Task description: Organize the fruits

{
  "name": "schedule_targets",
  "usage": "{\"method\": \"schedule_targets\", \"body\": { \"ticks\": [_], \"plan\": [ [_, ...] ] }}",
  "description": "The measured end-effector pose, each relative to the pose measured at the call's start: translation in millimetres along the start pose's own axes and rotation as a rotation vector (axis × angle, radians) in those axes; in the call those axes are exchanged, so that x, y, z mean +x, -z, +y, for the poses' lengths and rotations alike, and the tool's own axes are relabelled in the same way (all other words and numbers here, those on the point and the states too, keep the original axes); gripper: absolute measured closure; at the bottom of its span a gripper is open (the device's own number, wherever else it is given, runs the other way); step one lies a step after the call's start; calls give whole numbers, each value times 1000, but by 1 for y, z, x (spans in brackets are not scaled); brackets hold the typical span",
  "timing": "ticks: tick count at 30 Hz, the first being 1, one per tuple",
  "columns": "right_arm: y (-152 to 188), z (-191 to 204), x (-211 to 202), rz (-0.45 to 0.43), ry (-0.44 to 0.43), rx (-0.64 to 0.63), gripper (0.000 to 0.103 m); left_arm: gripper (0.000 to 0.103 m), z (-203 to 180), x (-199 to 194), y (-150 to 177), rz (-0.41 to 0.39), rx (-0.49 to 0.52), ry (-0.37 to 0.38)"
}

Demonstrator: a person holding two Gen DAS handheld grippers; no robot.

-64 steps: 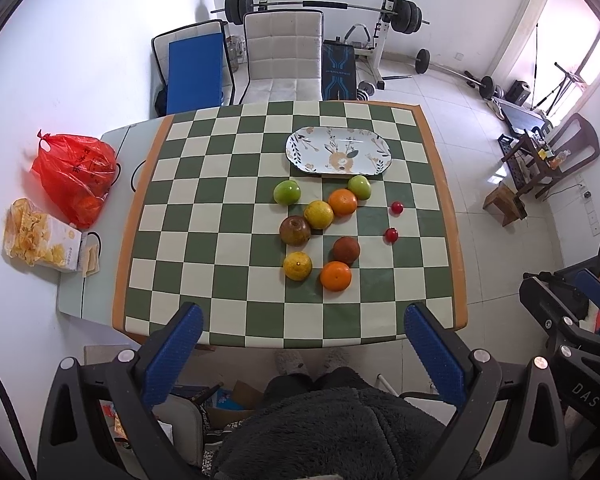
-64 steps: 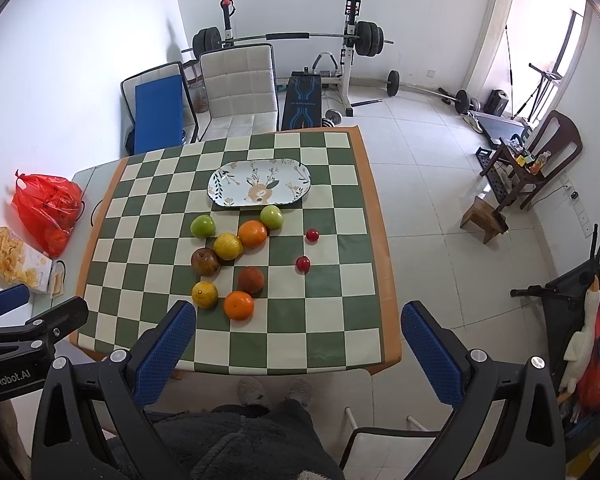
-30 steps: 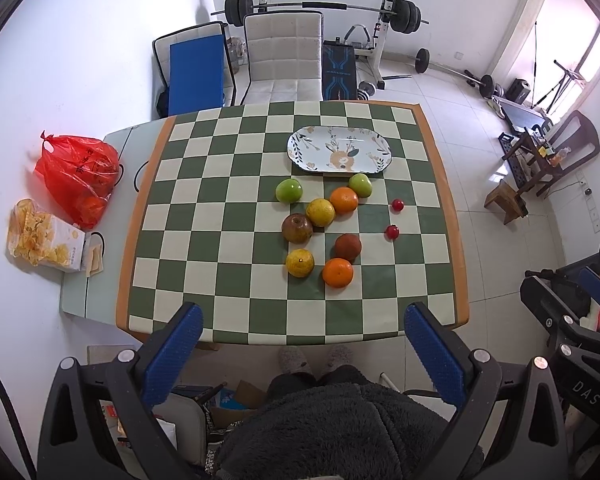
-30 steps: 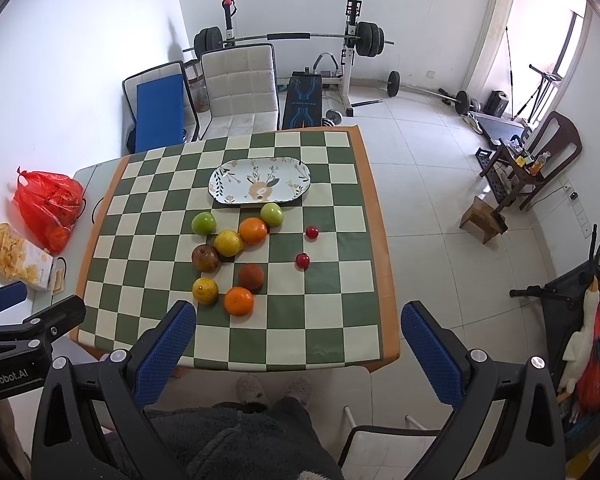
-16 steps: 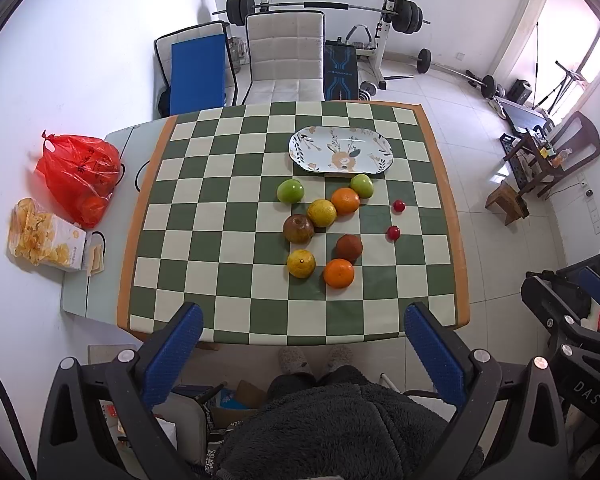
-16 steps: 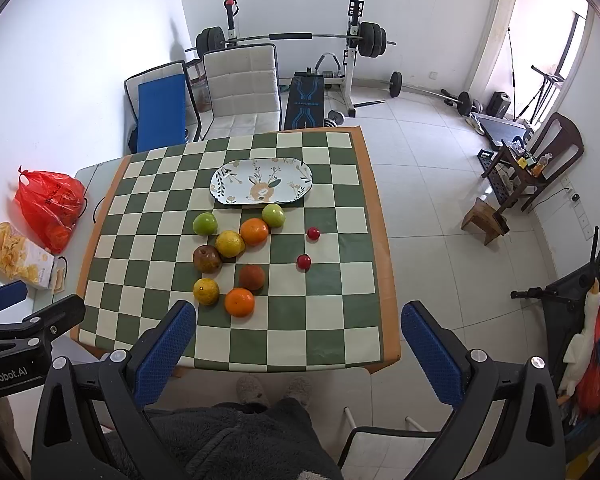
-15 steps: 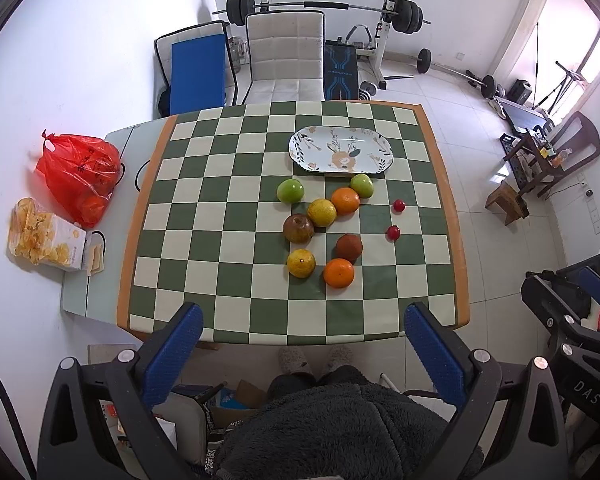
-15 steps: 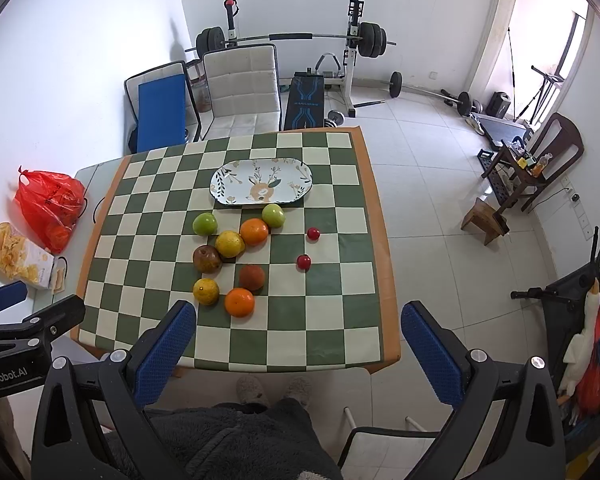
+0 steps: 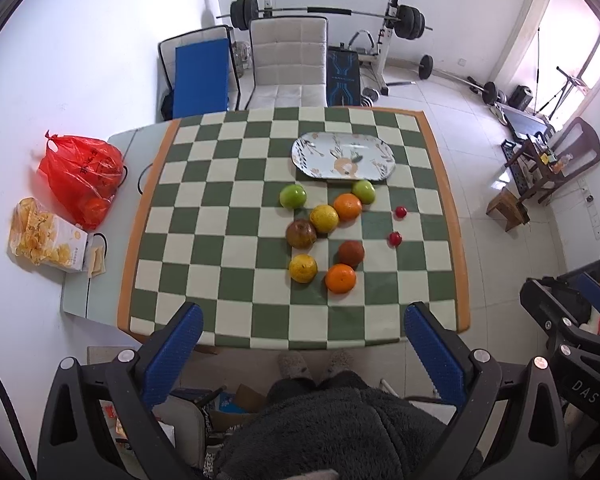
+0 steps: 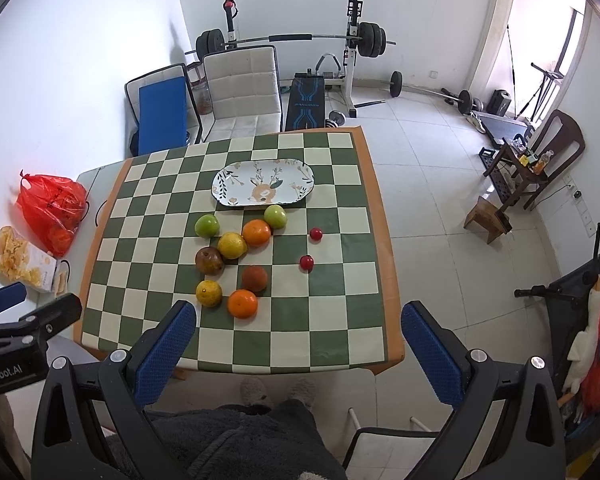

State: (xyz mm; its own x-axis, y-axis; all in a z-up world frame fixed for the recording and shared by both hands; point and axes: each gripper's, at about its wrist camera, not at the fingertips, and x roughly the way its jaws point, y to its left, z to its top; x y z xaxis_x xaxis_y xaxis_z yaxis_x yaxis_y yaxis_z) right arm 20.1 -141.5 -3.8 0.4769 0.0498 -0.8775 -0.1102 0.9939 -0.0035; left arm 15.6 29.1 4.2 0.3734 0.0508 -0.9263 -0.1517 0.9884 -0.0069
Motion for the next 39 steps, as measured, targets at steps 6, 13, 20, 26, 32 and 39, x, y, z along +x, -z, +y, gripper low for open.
{"method": "schedule_targets", "body": {
  "ticks": [6, 13, 20, 26, 32, 39],
  "plan": [
    [-4, 1, 56, -14, -60, 48, 0, 0, 21, 36, -25, -131, -9, -184],
    [13, 20, 235, 234, -192, 99, 2, 0, 49, 147, -43, -3, -20, -272],
    [54, 69, 381, 427, -196, -5, 14, 0, 65, 262, -27, 235, -35, -269],
    [80, 101, 436, 507, -226, -37, 36, 0, 64, 308, -18, 383, -64, -208],
    [94, 90, 434, 557, -210, -21, 37, 1, 46, 332, -21, 462, -67, -81],
    [112, 38, 425, 612, -188, 54, 37, 1, 0, 376, -15, 538, 44, -12]
  ]
}}
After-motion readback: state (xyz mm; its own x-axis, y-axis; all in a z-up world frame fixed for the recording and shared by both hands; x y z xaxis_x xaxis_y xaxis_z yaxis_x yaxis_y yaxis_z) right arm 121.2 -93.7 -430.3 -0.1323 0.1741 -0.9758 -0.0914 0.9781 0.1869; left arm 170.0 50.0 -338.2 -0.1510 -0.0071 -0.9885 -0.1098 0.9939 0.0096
